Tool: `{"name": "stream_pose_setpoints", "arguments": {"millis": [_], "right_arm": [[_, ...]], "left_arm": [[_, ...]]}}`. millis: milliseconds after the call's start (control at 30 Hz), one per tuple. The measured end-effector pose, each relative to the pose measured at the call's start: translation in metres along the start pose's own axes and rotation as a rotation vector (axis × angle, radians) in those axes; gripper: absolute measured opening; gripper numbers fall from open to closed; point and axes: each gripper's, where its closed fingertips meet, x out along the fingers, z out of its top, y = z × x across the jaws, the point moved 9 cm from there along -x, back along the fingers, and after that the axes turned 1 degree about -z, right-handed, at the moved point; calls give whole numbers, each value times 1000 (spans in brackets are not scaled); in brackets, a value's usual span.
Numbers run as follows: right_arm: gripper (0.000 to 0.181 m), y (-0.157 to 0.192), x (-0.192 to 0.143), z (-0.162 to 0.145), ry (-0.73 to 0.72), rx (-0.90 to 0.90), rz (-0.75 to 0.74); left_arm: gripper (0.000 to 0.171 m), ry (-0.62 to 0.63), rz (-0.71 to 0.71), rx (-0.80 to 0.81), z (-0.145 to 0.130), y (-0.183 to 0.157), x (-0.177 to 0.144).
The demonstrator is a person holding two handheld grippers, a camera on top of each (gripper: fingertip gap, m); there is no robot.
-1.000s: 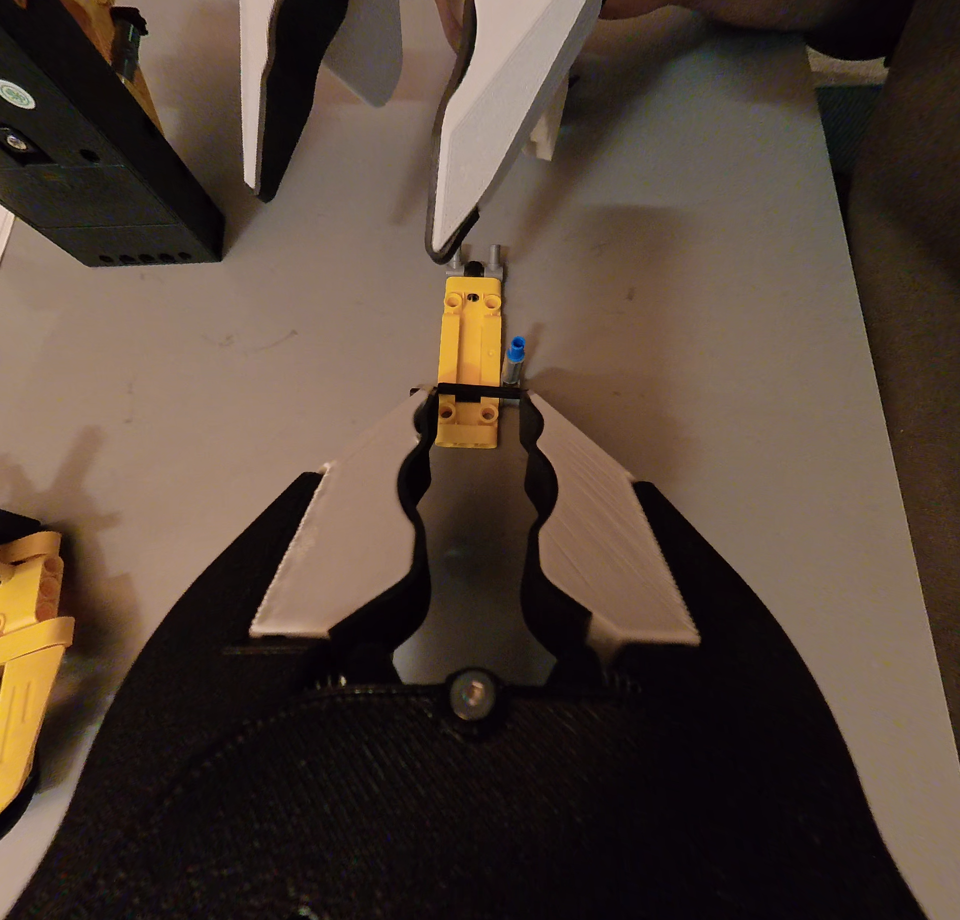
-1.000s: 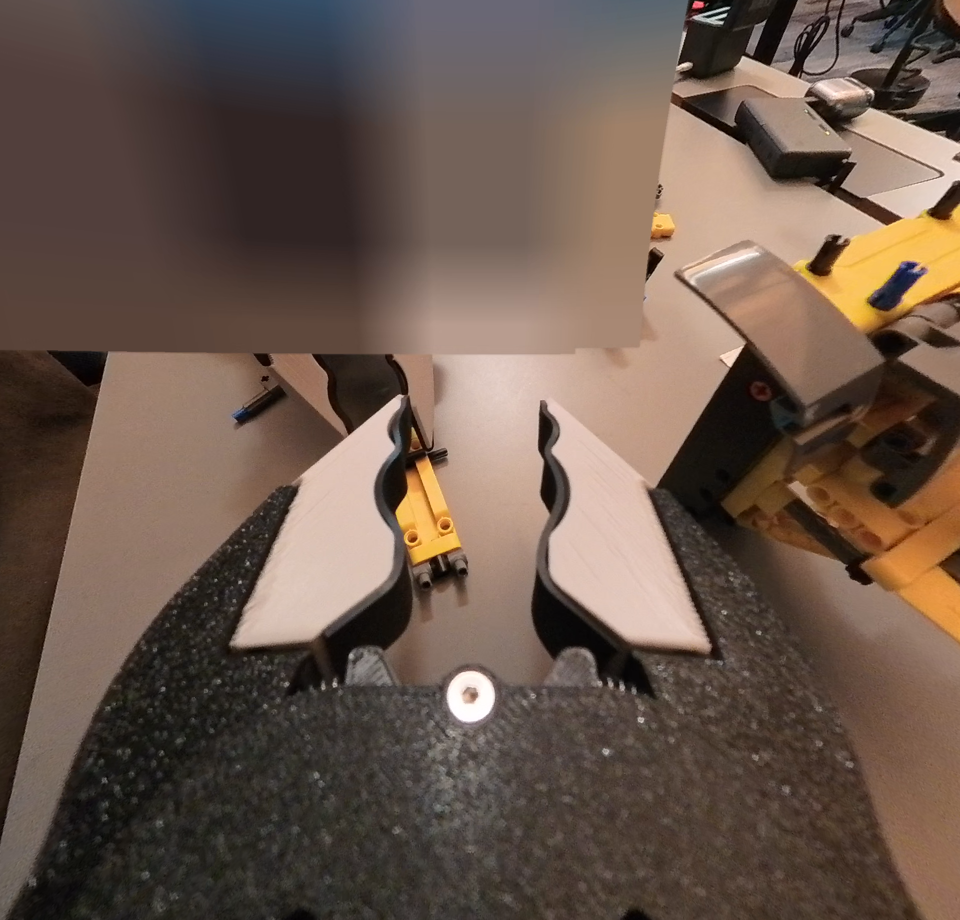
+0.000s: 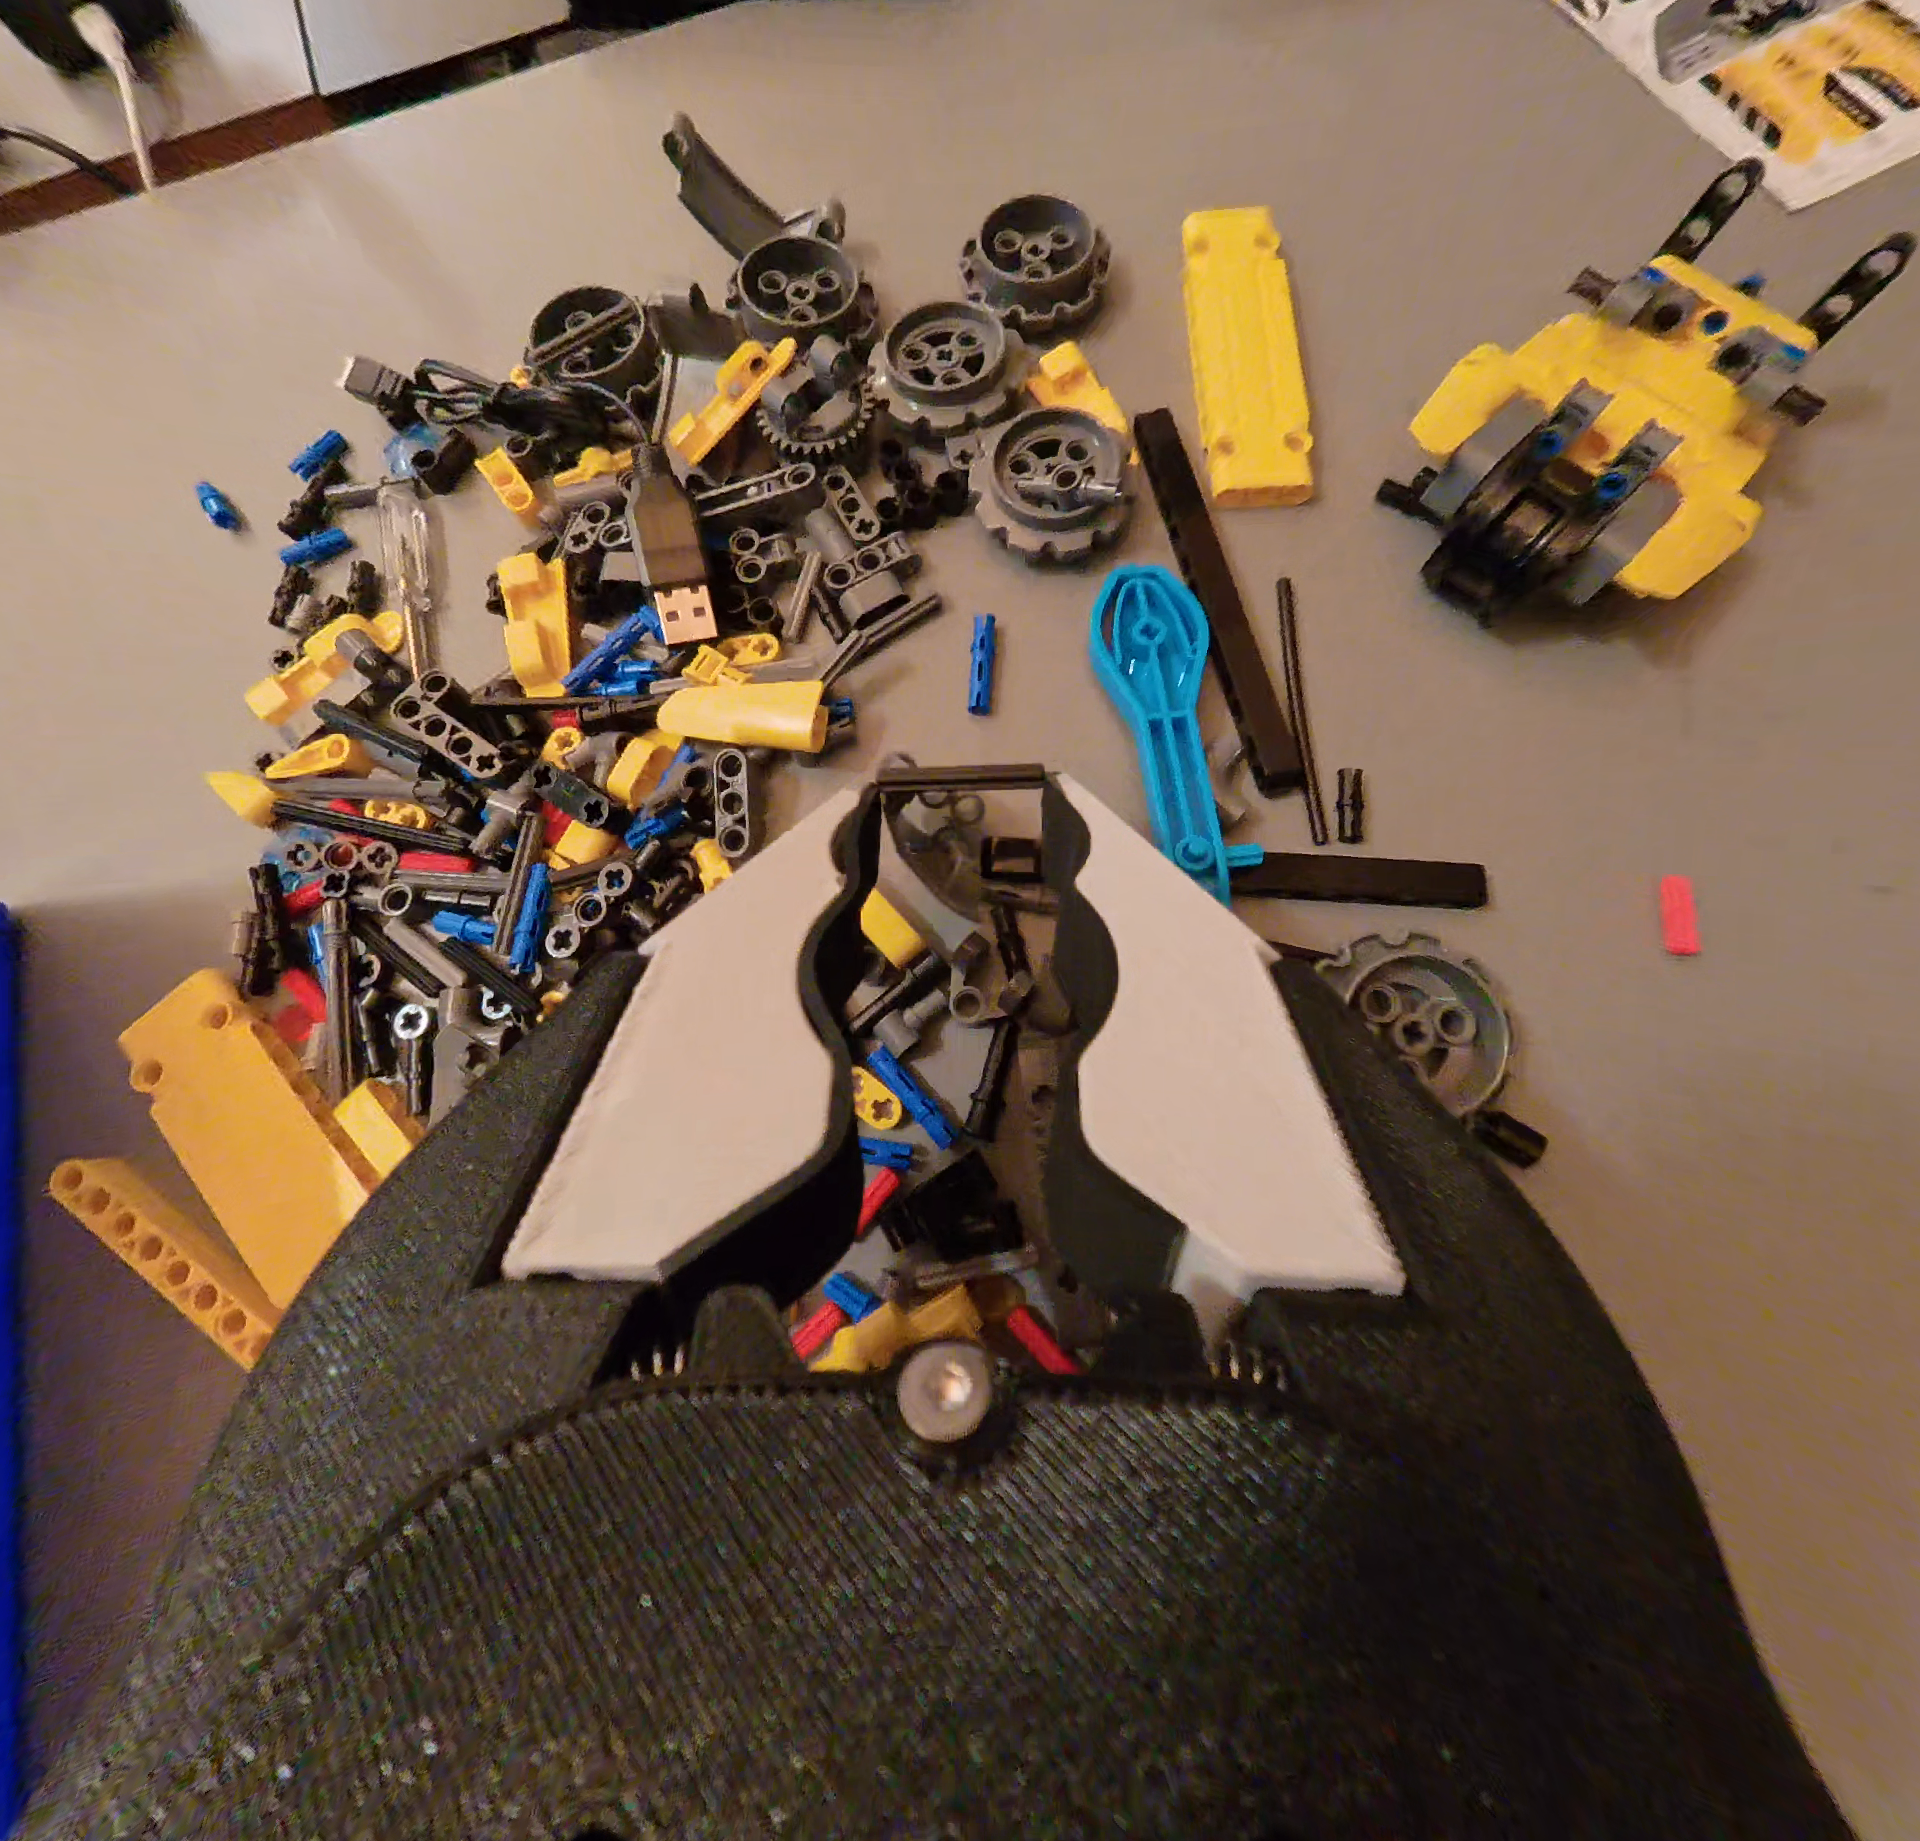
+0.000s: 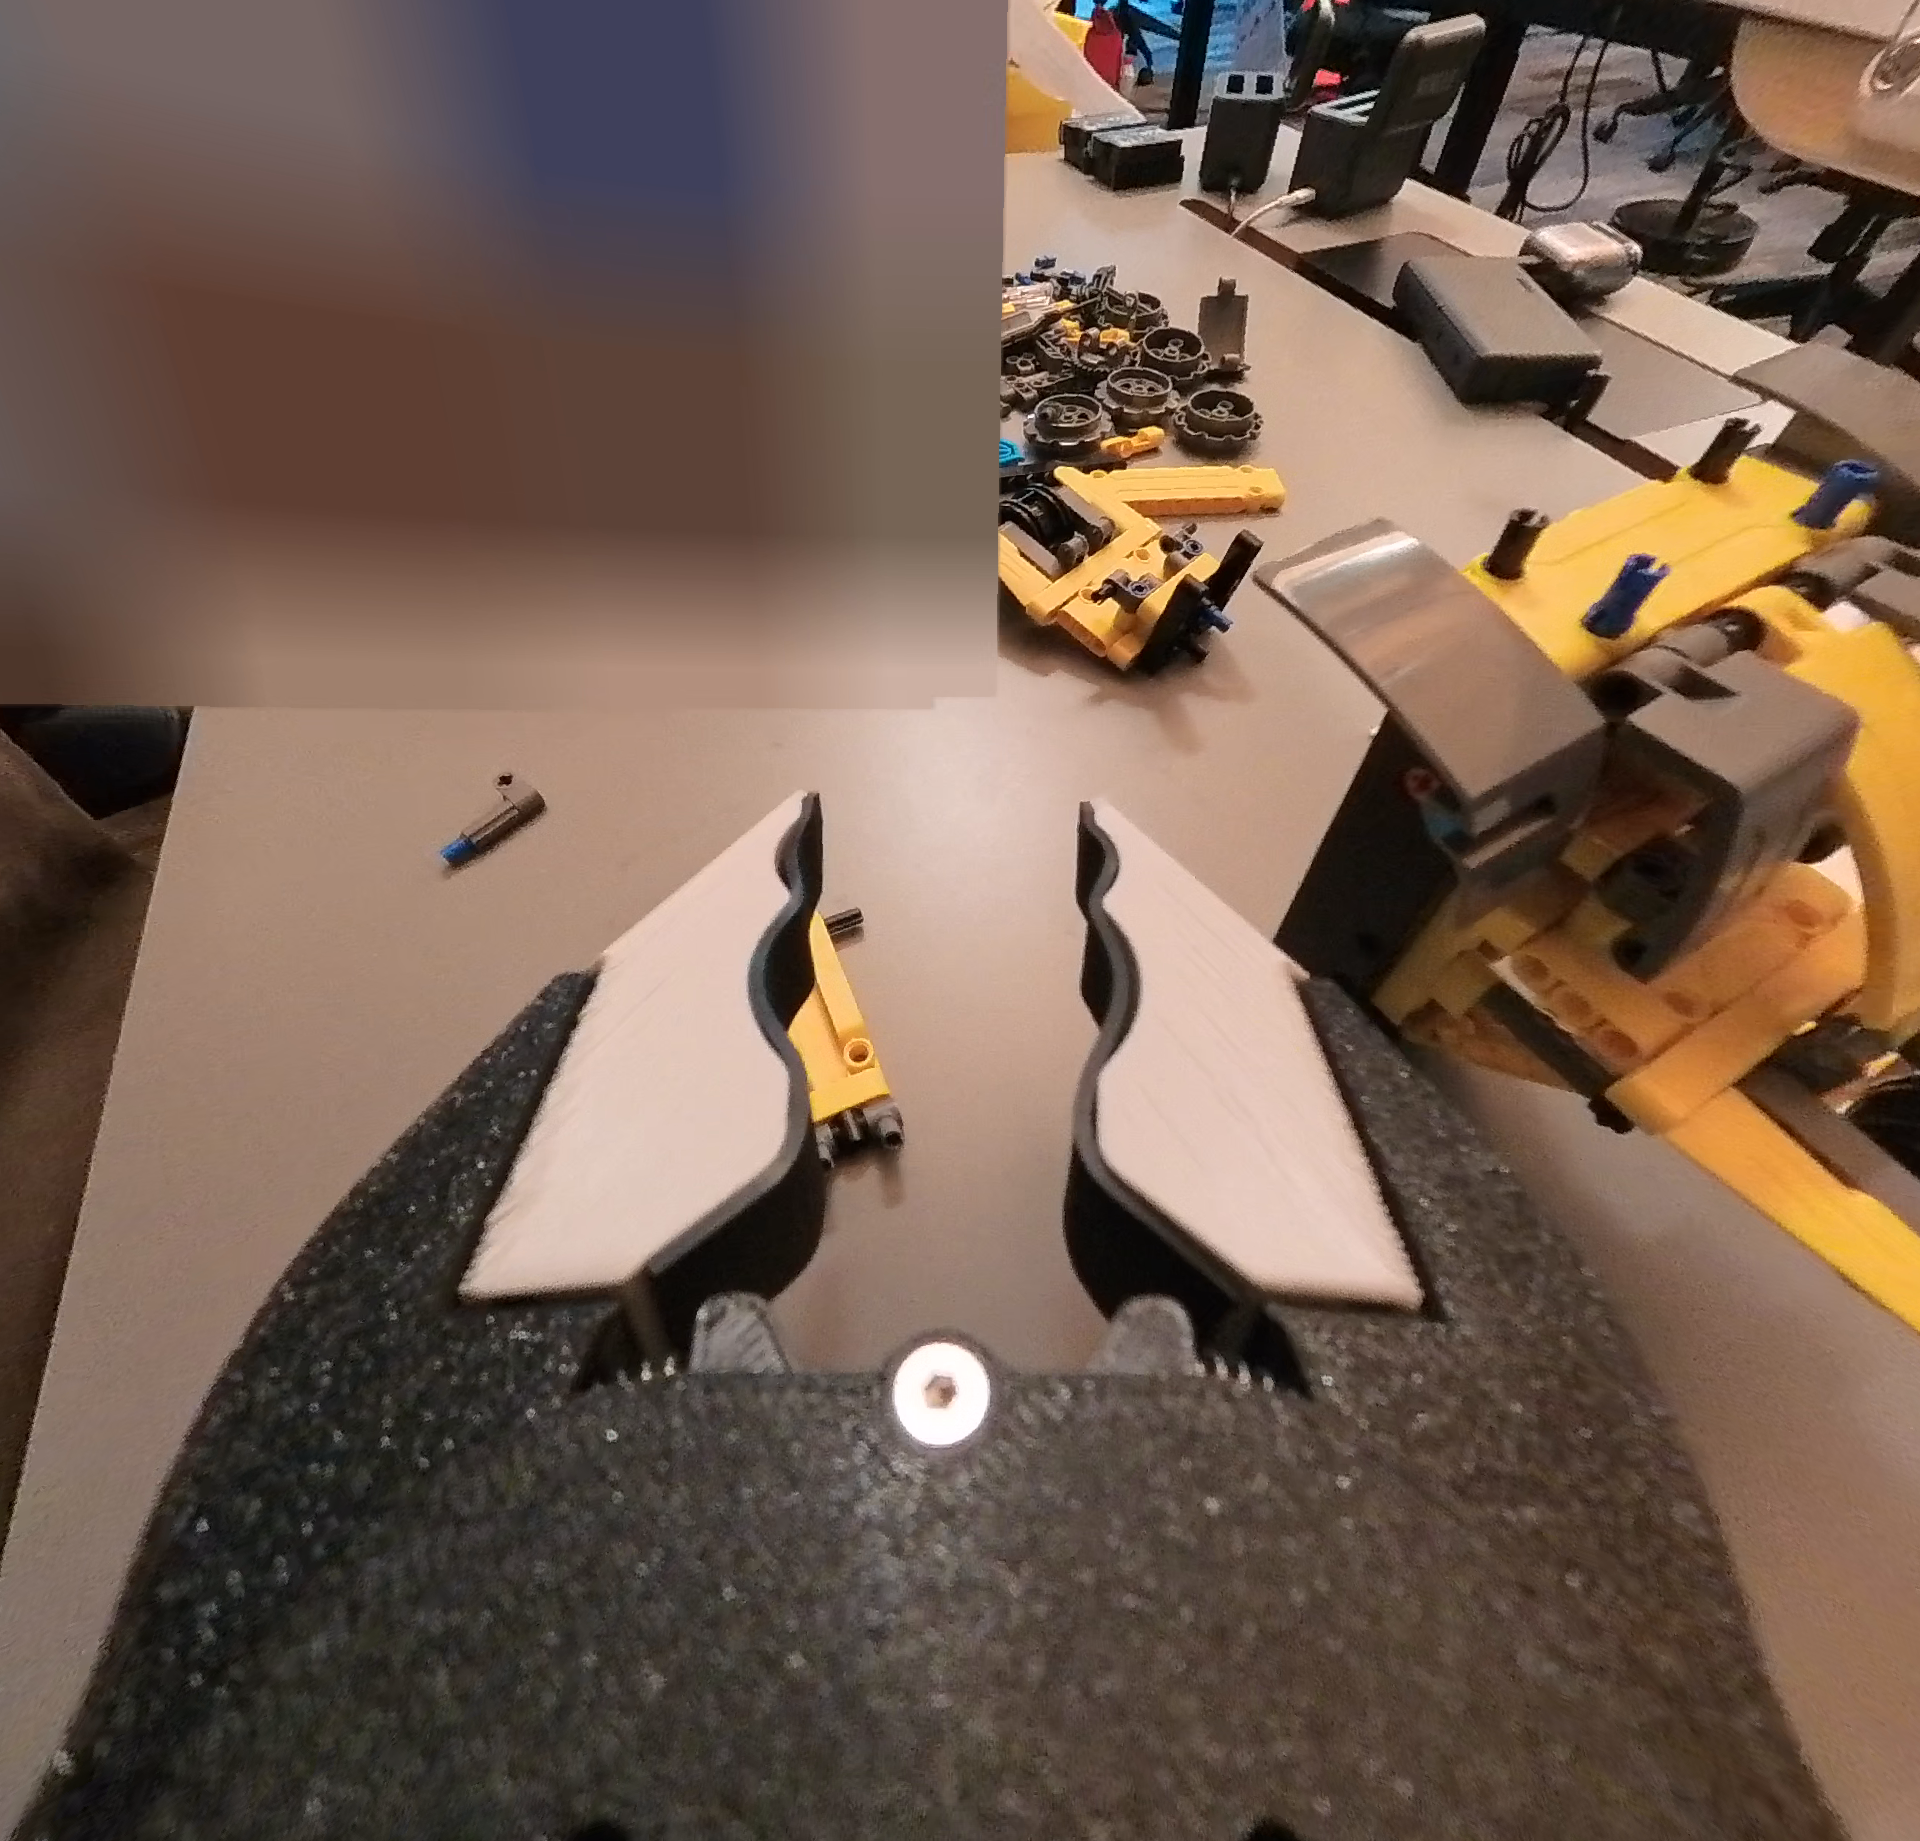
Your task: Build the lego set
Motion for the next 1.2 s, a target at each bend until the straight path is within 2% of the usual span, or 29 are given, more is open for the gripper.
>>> {"name": "stream_pose_setpoints", "arguments": {"millis": [167, 367, 500, 533, 600, 767, 967, 1200], "right_arm": [[49, 1, 2, -1, 7, -1, 5], [48, 5, 3, 0, 12, -25, 2], [48, 5, 1, 1, 13, -44, -13], [49, 6, 1, 2, 10, -49, -17], [49, 6, -1, 3, 7, -59, -27], [49, 3, -3, 4, 7, -97, -72], [49, 0, 8, -5, -14, -43, 47], [50, -7, 15, -7, 9, 36, 99]], "left_arm": [[28, -44, 14, -13, 5, -1, -8], [29, -140, 70, -60, -3, -1, -27], [21, -257, 192, -128, -16, 12, -38], [1, -269, 230, -148, -20, 17, -39], [0, -274, 260, -191, -27, 27, -38], [0, -345, 204, -303, -29, 38, -45], [0, -370, 139, -335, -30, 40, -46], [0, -433, 46, -356, -29, 40, -61]]}}
